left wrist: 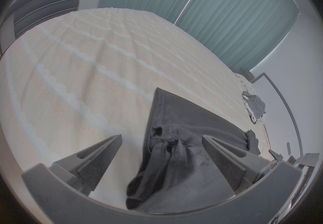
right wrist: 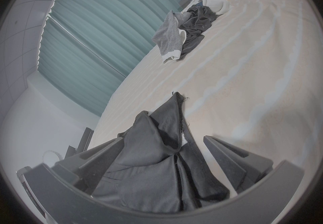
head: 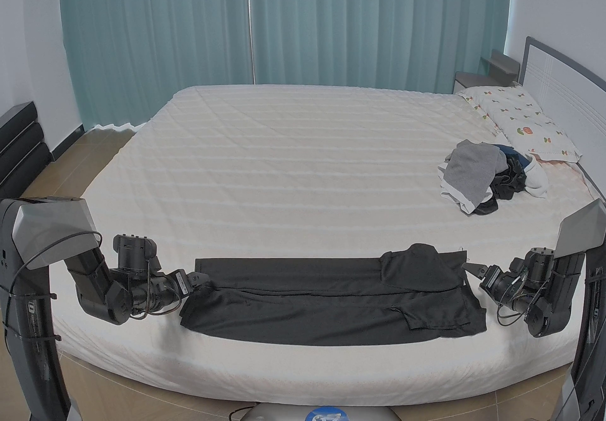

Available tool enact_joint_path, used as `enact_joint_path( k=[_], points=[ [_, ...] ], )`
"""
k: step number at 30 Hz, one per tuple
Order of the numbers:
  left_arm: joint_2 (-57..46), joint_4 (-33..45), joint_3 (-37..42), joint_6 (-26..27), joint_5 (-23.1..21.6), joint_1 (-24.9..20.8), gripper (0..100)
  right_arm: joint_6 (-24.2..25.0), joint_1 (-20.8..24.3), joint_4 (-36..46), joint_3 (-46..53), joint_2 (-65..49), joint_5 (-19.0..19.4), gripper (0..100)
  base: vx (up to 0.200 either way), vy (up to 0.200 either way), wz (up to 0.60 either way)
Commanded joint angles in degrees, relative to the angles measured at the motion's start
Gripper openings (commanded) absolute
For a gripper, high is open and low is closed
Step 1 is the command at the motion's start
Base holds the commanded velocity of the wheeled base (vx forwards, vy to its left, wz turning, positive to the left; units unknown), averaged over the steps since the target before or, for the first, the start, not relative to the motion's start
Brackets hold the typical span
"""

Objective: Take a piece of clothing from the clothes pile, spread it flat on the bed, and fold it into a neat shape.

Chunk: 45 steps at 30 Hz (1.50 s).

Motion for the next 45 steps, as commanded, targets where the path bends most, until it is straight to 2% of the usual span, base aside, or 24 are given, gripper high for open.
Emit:
enact_joint_path(
  k=[1, 15, 16, 29, 45],
  points=[
    [0.1, -0.4, -0.5, -0.2, 0.4, -1.3, 100, -0.5, 0.3, -0.6, 0.0, 0.7, 0.1, 100, 0.0, 0.0, 0.0],
    [2.8, -4.0, -1.8, 0.2, 3.0, -3.7, 100, -1.2, 1.6, -0.6, -0.1, 1.2, 0.0, 100, 0.0, 0.0, 0.0],
    [2.9, -4.0, -1.9, 0.2, 3.1, -3.7, 0, -1.3, 1.7, -0.6, 0.0, 1.0, 0.0, 100, 0.0, 0.0, 0.0],
    [1.5, -4.0, -0.3, 0.3, 3.7, -0.9, 0, -2.5, 3.7, -0.6, -0.5, 0.4, -0.1, 100, 0.0, 0.0, 0.0],
    [-1.0, -3.8, 0.3, -0.3, 3.2, -0.7, 0, -2.8, 4.0, -0.6, -0.4, 0.8, 0.2, 100, 0.0, 0.0, 0.0]
  ],
)
